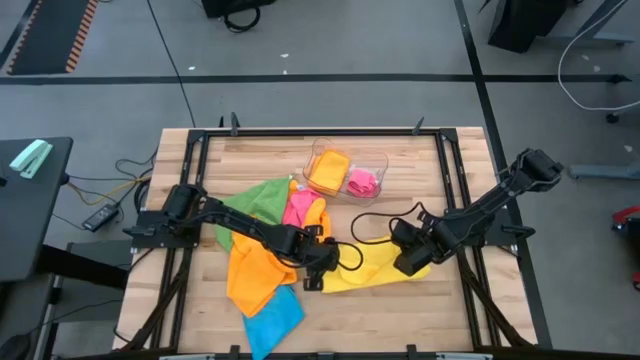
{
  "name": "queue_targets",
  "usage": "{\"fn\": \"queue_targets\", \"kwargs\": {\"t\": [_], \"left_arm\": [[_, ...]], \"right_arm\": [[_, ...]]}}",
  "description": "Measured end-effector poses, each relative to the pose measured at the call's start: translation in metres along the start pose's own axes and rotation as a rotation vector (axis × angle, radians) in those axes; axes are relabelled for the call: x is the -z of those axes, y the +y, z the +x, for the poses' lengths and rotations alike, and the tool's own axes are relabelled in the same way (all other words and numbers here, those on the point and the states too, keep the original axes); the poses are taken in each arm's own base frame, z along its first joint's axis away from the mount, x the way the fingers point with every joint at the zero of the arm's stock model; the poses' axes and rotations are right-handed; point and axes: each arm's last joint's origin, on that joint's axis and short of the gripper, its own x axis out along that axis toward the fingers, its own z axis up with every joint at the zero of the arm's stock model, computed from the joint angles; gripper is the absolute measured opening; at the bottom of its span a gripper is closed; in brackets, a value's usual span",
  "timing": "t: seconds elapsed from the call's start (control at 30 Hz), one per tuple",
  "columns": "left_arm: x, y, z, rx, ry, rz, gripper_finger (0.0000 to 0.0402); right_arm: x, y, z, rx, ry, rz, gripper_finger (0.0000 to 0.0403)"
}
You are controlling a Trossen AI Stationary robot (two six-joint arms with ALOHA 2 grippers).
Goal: Fold microfiber towels
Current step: Fold the yellow microfiber cloth
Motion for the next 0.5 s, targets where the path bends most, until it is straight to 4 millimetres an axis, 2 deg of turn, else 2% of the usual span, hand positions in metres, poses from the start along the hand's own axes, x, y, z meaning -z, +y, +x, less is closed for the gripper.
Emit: {"fn": "queue_targets", "kwargs": {"t": [0.17,0.3,0.5], "left_arm": [[0.005,0.000,0.007,-0.010,0.040,0.007,0.0044],[0.008,0.000,0.012,-0.023,0.078,0.040,0.0093],[-0.008,0.004,-0.019,-0.056,-0.012,0.073,0.0174]], "right_arm": [[-0.001,-0.001,0.001,0.000,0.000,0.000,0.0010],[-0.001,0.000,0.001,-0.001,-0.001,-0.005,0.0010],[-0.002,-0.001,0.000,-0.008,-0.004,-0.004,0.0010]]}}
